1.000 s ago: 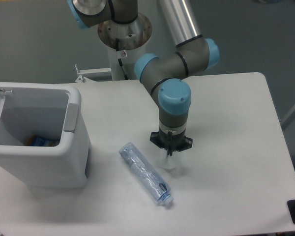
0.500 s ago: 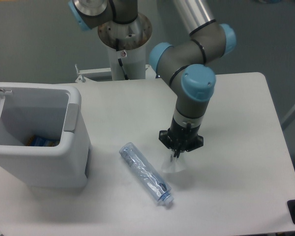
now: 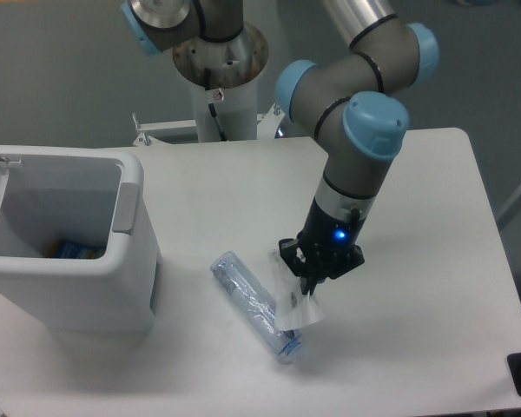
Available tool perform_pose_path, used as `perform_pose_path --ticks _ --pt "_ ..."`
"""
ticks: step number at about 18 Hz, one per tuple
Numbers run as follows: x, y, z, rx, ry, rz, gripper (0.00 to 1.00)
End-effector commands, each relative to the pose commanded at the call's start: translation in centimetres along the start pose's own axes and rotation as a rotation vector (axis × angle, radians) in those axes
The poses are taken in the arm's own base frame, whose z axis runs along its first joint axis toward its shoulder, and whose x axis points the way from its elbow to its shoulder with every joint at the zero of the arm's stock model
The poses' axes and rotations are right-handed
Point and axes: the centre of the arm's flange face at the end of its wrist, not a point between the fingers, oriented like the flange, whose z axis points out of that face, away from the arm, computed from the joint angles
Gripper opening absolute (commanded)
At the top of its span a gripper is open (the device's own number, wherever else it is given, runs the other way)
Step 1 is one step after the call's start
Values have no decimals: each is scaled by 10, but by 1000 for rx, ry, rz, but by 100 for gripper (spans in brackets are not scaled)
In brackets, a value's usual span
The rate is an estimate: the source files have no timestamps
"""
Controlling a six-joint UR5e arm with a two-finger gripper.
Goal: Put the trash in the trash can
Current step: 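Close the gripper on the plastic bag, then lift the bag and carry it over the white trash bin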
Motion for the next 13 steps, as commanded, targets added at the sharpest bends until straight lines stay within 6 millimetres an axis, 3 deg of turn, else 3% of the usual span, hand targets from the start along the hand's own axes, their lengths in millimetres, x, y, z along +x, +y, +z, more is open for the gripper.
perform_pose_path --ticks 6,13 --pt "51 -10 -42 75 33 -24 3" --pt "108 -8 -108 178 123 -69 4"
